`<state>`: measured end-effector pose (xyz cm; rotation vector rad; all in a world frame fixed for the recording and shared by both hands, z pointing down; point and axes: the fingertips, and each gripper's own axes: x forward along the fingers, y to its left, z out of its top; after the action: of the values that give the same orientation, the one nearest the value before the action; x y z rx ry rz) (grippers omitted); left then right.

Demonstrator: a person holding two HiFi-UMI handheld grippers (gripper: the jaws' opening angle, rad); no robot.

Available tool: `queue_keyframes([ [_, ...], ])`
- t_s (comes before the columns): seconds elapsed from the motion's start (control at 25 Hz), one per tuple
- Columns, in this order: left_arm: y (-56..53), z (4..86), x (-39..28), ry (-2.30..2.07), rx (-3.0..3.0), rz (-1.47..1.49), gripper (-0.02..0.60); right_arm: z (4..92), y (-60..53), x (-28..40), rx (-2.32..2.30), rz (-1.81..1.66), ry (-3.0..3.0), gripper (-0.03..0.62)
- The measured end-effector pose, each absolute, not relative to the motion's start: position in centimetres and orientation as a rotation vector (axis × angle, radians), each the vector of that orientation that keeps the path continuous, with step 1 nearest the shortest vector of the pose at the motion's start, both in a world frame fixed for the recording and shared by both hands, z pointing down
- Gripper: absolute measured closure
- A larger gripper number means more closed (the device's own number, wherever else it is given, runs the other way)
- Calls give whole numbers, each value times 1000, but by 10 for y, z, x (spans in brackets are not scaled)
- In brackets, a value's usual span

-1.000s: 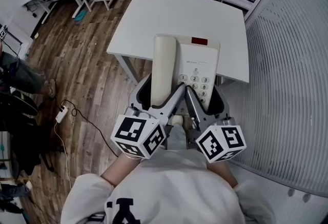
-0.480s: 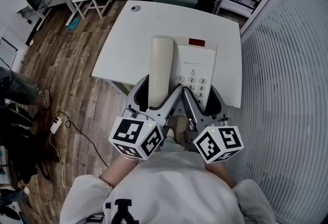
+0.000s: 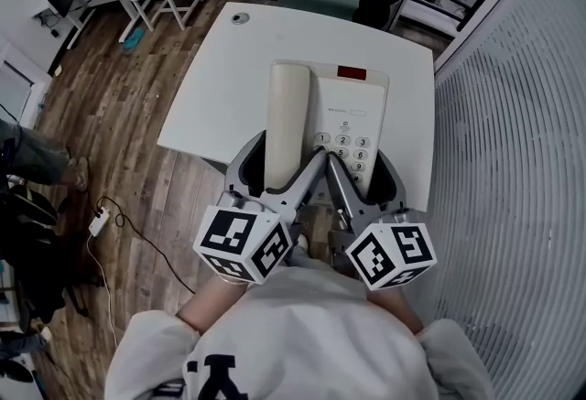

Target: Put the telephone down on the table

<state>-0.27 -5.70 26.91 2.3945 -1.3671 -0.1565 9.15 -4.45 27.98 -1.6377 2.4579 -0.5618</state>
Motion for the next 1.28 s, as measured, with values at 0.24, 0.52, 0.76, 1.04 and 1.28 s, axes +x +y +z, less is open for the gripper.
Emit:
queue_keyframes([
  [0.24, -67, 273, 6, -1353, 2410, -139, 213, 284, -53, 99, -1653, -577, 2430, 269],
  [0.52, -71, 273, 10, -1376, 2402, -139, 213, 285, -59, 104, -1634, -575, 2442, 269],
  [0.76, -77, 284, 0, -1399, 2391, -126, 213, 297, -65, 94, -1614, -603, 2451, 269],
  [1.04, -112, 290, -8, -1389, 2393, -134, 213, 303, -101, 86, -1621, -595, 2460, 269],
  [1.28, -175, 285, -19, -1381, 2418, -137, 215, 298, -163, 75, -1629, -577, 2441, 269],
])
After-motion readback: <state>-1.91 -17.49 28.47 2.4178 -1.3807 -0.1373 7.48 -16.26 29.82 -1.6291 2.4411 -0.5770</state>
